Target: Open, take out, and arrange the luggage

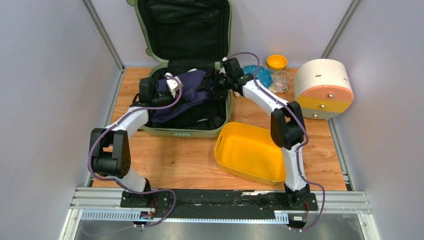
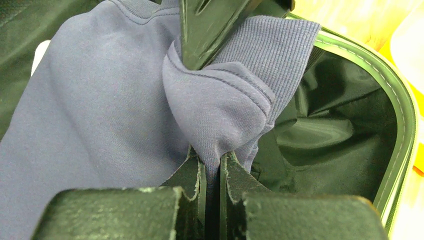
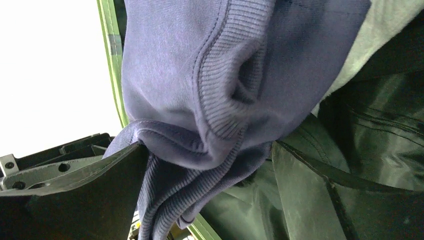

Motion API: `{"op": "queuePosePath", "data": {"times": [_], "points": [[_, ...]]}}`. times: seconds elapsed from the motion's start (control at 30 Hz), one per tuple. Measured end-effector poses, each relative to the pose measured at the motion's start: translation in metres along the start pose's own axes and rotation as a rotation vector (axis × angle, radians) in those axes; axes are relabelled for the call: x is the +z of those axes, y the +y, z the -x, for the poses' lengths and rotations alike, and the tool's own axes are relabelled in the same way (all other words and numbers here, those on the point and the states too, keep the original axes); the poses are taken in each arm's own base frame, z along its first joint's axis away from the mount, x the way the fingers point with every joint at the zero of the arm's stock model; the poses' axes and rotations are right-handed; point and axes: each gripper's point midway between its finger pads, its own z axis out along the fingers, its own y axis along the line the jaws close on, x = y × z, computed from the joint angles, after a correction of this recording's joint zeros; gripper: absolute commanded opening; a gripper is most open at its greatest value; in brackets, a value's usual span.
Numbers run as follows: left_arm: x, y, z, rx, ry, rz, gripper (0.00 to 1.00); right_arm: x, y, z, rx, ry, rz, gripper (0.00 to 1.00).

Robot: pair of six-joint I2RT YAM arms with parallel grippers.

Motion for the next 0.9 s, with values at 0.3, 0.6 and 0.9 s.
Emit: {"op": "queuePosePath", "data": {"times": [0.3, 0.6, 0.9], "points": [[-0.004, -0.004, -0.001, 0.005, 0.001, 0.002, 0.0, 0.014, 0.005, -0.003, 0.035, 0.021, 0.028, 0.23], [-0.013, 0.0, 0.0, -0.042, 0.037, 0.034, 0.6, 0.01, 0.022, 0.002, 0.004, 0.024, 0.107, 0.0], [-0.084, 0.079, 0.021, -0.395, 0.033, 0.389, 0.69, -0.026, 0.011, 0.021, -0.046, -0.023, 0.085, 0.0]]}}
